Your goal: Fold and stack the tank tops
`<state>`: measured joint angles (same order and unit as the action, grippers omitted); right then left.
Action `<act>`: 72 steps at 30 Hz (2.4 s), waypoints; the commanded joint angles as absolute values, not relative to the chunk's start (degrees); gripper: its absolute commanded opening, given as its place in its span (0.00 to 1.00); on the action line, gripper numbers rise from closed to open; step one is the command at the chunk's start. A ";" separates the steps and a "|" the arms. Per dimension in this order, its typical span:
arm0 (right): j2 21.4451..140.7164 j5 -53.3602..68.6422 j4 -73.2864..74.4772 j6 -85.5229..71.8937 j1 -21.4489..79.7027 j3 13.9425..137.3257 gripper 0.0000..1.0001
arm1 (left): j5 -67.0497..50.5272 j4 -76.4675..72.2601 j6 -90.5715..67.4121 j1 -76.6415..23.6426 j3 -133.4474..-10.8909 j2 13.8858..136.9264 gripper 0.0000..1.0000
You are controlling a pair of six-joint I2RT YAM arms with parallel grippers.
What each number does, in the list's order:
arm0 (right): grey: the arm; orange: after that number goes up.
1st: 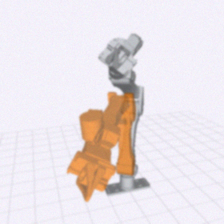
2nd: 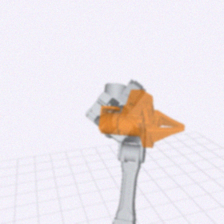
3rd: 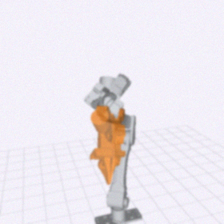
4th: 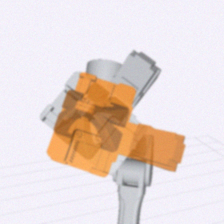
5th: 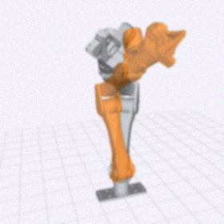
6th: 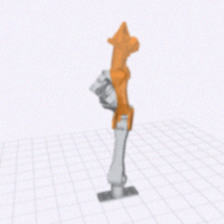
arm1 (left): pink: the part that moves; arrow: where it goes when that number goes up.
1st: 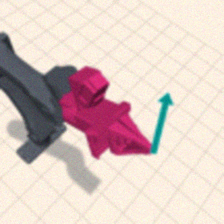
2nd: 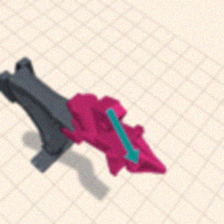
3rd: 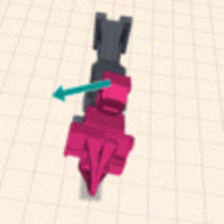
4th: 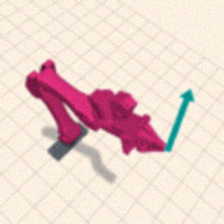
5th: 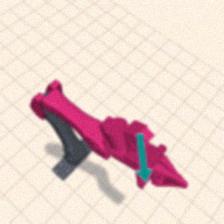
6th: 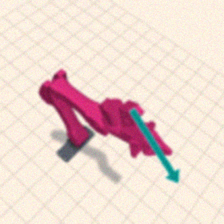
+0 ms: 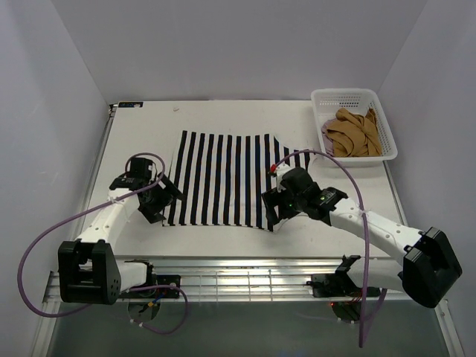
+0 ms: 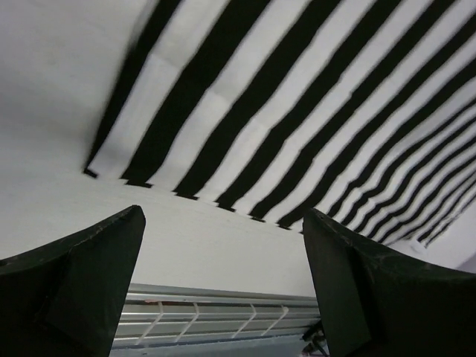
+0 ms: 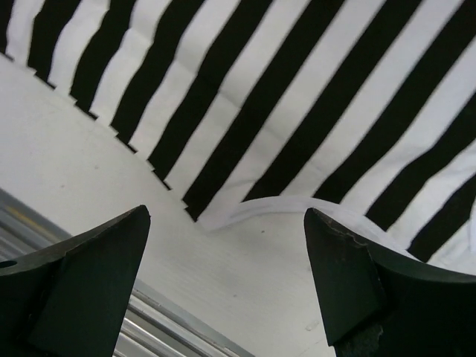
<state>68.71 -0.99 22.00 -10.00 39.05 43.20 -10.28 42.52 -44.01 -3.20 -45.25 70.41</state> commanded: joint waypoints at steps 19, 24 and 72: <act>70.58 -11.95 18.63 -12.39 54.84 42.01 0.90 | 7.20 48.43 -58.62 -2.64 -38.58 77.17 0.73; 70.40 -11.87 18.81 -11.78 55.11 41.14 0.90 | 8.44 47.64 -58.45 -1.85 -38.93 77.52 0.63; 82.18 -18.10 17.31 -5.80 61.52 44.73 0.08 | 5.19 40.26 -54.58 -1.14 -38.84 69.18 0.00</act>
